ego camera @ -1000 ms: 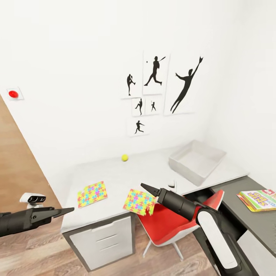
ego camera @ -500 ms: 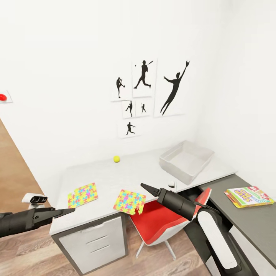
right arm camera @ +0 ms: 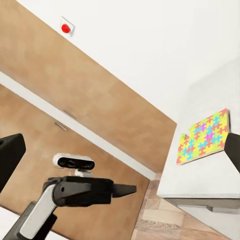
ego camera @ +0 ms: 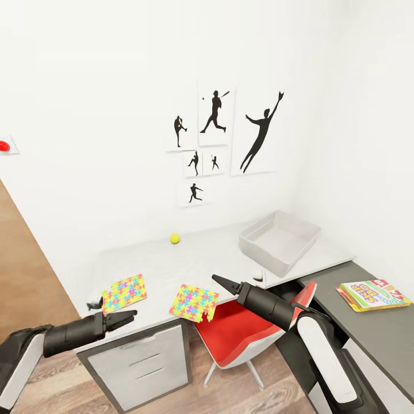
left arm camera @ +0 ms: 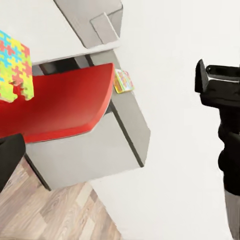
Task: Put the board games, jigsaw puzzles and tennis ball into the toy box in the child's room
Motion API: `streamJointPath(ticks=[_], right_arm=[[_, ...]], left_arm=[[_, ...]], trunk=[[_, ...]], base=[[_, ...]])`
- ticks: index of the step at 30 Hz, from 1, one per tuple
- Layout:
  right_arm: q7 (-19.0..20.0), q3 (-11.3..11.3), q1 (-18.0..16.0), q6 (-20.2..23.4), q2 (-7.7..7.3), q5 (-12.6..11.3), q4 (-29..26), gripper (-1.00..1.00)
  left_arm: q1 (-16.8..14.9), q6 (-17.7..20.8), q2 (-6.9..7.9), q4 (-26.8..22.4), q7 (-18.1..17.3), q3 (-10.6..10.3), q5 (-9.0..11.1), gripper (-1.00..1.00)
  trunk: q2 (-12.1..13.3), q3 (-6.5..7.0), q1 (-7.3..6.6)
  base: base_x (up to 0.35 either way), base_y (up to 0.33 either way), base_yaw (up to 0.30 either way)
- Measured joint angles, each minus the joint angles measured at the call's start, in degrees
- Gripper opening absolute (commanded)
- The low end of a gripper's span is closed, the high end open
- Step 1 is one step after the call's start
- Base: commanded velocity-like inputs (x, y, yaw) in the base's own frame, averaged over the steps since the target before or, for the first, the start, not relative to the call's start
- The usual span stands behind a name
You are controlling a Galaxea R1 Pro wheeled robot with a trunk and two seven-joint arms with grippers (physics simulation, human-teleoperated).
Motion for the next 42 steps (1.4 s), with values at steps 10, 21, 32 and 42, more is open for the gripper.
streamJointPath(ticks=[10, 21, 32, 42], right_arm=[[0.4, -0.5, 0.0, 0.0, -0.21, 0.0, 0.0, 1.00], [13.3, -3.9, 0.0, -0.1, -0.24, 0.2, 0.0, 1.00], [17.4, -7.4, 1.0, 0.4, -0.24, 0.2, 0.0, 1.00], [17.8, -8.2, 1.4, 0.3, -0.82, 0.2, 0.0, 1.00]], left_arm=[[-11.7, -0.2, -7.72, 26.2, 16.9, -0.1, 0.1, 1.00], [-13.5, -0.1, -10.33, 30.3, 18.3, 0.0, 0.2, 1.00], [-14.0, -5.1, -15.80, 30.9, 25.1, 0.0, 0.3, 1.00], [-14.3, -12.3, -20.80, 34.3, 42.4, 0.4, 0.8, 1.00]], trunk=[[0.0, 0.00, 0.00], [0.0, 0.00, -0.01], [0.0, 0.00, -0.01], [0.0, 0.00, -0.01]], base=[[0.000, 0.000, 0.000], [0.000, 0.000, 0.000], [0.000, 0.000, 0.000], [0.000, 0.000, 0.000]])
